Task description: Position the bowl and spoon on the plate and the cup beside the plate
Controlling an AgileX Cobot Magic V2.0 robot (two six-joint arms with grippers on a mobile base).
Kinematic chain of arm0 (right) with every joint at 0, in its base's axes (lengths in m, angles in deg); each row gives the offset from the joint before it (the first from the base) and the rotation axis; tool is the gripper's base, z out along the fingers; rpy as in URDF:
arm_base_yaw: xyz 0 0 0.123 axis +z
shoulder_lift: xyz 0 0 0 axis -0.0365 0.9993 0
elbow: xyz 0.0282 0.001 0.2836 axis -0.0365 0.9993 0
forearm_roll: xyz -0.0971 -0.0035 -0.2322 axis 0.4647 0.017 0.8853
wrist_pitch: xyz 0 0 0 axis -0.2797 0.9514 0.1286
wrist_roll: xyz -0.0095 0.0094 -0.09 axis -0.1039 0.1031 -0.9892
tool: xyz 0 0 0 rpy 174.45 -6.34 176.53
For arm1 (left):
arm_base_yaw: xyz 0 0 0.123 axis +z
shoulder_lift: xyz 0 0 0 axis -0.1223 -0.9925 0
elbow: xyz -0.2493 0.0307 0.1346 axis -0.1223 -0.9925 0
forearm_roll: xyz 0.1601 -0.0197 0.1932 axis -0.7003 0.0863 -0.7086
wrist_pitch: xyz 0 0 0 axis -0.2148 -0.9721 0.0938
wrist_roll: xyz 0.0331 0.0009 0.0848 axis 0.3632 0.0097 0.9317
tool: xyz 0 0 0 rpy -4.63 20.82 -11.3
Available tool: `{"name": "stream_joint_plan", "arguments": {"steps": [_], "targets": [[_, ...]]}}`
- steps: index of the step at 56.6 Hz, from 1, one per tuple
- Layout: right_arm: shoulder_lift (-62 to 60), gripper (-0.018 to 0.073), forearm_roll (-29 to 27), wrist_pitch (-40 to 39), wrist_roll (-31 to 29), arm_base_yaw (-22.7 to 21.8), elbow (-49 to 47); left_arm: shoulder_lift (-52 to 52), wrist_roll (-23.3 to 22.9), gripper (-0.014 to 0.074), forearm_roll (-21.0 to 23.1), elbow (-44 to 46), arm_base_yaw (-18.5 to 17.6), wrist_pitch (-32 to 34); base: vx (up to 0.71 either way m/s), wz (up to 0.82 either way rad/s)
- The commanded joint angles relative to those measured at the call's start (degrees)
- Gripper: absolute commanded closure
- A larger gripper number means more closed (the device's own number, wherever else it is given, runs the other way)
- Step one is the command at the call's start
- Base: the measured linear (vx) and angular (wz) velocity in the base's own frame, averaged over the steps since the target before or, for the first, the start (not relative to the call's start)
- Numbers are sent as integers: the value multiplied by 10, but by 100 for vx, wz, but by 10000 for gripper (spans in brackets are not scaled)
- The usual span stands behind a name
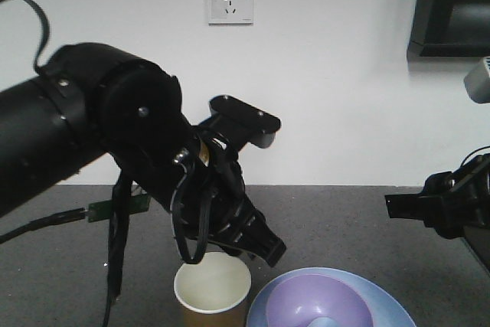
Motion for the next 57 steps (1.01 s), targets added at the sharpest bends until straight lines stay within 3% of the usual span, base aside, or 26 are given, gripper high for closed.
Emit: {"name": "stream_joint_plan", "arguments": {"steps": [1,6,11,19,32,41,47,57], "targets": [[-9,-11,-4,-35,-5,-2,-19,61,-45,274,-44,21,-2,3,0,0],[-9,51,-4,-35,-11,-2,-19,97,-67,435,-99,21,-2,3,0,0],[-9,214,-4,-34,-14,-2,-19,140,-67,606,-148,20,-2,3,0,0],[-32,575,-7,-53,-27,-2,4,223,-67,603,-168,-34,-2,33,0,0],[-164,572,-16,-212,-65,-2,172,428,-105,599,-176,-305,-2,184,0,0],[-270,571,-23,-323,-83,-2,292,575,-168,596,-178,-487,-2,303,0,0],[-309,571,-24,-370,-82,-2,336,638,-172,596,-178,-550,-2,348,0,0],[-346,571,-24,-366,-82,-2,366,691,-171,596,-178,-597,-2,348,0,0]]}}
